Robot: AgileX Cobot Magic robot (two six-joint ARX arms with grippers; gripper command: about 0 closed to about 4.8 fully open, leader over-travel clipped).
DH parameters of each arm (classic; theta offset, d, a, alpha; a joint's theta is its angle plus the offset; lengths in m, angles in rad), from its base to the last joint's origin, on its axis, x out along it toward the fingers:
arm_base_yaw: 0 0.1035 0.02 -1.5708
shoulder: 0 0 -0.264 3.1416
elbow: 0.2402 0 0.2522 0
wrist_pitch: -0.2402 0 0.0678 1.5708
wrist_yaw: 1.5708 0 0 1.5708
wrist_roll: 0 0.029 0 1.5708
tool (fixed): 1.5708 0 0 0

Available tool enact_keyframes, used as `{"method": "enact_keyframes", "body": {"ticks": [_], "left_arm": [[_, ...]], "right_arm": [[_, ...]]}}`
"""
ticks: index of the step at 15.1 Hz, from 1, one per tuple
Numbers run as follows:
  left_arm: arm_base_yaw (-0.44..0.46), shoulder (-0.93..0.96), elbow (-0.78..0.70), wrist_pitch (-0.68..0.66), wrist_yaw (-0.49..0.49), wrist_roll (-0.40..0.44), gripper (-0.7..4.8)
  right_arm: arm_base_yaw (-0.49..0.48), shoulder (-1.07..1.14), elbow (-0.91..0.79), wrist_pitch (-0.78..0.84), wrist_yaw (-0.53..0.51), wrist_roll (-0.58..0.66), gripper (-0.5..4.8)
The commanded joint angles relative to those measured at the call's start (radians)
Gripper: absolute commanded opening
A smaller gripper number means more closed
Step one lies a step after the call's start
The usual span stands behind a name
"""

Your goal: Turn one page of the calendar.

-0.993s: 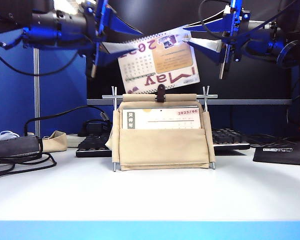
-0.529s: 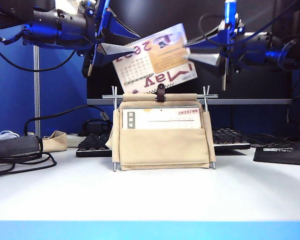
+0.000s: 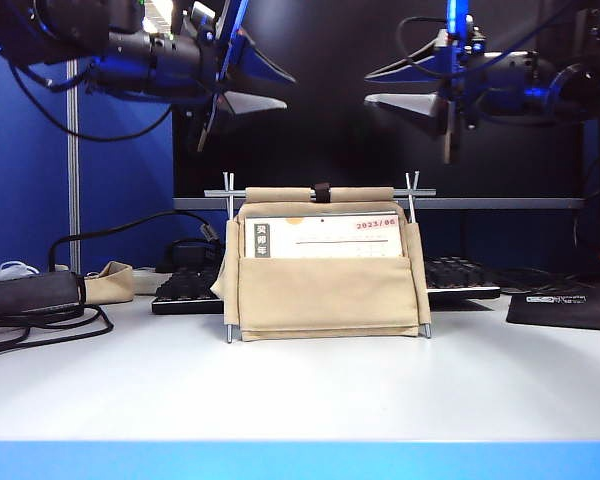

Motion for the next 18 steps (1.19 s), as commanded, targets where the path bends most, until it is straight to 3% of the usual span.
{"method": "enact_keyframes", "body": {"ticks": [1, 2, 3, 4, 6, 7, 9, 11, 13, 15, 16, 18], "left_arm": [[0.0, -0.027, 0.008, 0.005, 0.203, 0.045, 1.52], [-0.002, -0.065, 0.002, 0.002, 0.257, 0.11, 1.13], [-0.002, -0.128, -0.01, -0.039, 0.253, 0.172, 0.46], [0.0, -0.216, -0.024, -0.14, 0.199, 0.264, 0.46], [-0.001, -0.454, -0.036, -0.568, -0.058, 0.628, 0.48], [-0.01, -0.56, -0.047, -0.75, -0.161, 0.751, 0.49], [-0.023, -0.739, -0.143, -0.859, -0.177, 0.734, 0.48], [-0.032, -1.03, -0.366, -0.862, -0.356, 0.689, 0.49], [-0.036, -1.258, -0.555, -0.868, -0.409, 0.621, 0.49], [-0.039, -1.452, -0.742, -0.868, -0.422, 0.558, 0.49], [-0.039, -1.571, -0.869, -0.855, -0.486, 0.53, 0.5], [-0.039, -1.666, -0.984, -0.834, -0.49, 0.455, 0.53]], "right_arm": [[-0.017, -0.01, -0.001, 0.07, -0.102, -0.02, 1.15], [-0.025, -0.038, -0.034, 0.18, -0.048, -0.019, 0.99], [-0.03, -0.088, -0.082, 0.271, 0.027, -0.005, 0.65], [-0.049, -0.148, -0.128, 0.301, 0.045, 0.0, 0.51], [-0.087, -0.282, -0.247, 0.301, 0.044, -0.022, 0.49], [-0.115, -0.36, -0.333, 0.297, 0.044, -0.052, 0.42], [-0.145, -0.509, -0.512, 0.291, 0.07, -0.073, 0.3], [-0.144, -0.709, -0.741, 0.168, 0.134, -0.213, -0.06], [-0.135, -0.838, -0.912, 0.018, 0.157, -0.31, -0.06], [-0.129, -0.868, -1.016, -0.039, 0.187, -0.387, -0.06], [-0.11, -0.884, -1.065, -0.093, 0.277, -0.44, -0.06], [-0.1, -0.909, -1.077, -0.22, 0.359, -0.542, -0.06]]}}
